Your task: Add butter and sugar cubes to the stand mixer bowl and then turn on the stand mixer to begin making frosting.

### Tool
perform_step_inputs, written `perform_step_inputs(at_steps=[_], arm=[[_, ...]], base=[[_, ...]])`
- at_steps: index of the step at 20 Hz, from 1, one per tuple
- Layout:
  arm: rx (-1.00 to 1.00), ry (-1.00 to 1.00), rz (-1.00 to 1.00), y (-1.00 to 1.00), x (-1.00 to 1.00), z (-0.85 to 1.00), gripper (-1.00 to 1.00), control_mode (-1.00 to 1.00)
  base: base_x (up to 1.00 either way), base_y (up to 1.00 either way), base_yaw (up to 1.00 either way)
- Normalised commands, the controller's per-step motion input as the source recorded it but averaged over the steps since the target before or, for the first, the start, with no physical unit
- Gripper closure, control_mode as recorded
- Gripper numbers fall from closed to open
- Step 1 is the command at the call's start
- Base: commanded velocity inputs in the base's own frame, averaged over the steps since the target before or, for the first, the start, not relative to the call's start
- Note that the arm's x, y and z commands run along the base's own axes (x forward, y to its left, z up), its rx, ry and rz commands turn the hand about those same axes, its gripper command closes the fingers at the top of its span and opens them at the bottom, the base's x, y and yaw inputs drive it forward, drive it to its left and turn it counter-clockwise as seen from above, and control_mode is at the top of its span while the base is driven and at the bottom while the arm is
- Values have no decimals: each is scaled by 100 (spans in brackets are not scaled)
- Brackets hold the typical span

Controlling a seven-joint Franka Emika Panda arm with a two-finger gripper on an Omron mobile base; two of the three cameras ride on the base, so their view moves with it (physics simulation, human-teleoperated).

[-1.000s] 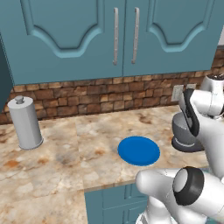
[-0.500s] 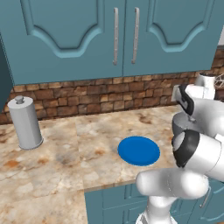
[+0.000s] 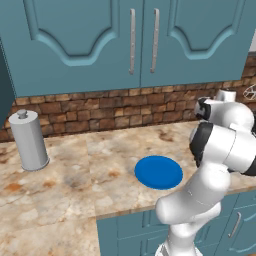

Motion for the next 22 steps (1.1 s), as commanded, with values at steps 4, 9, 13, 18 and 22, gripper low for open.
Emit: perform_step_inputs(at_steps=[4,9,13,18,22], arm=[[2,6,1,-14,44,-51,100,-100],[5,4,0,-3,28,-55,100,-100],[2,1,0,0,4,-58,-100,-100],[0,0,0,16,-15,-14,-100,-100],[0,0,-1,41,-16,0,-100,-100]], base=[[0,0,0],[0,0,0],[0,0,0],[0,0,0],[0,0,0]])
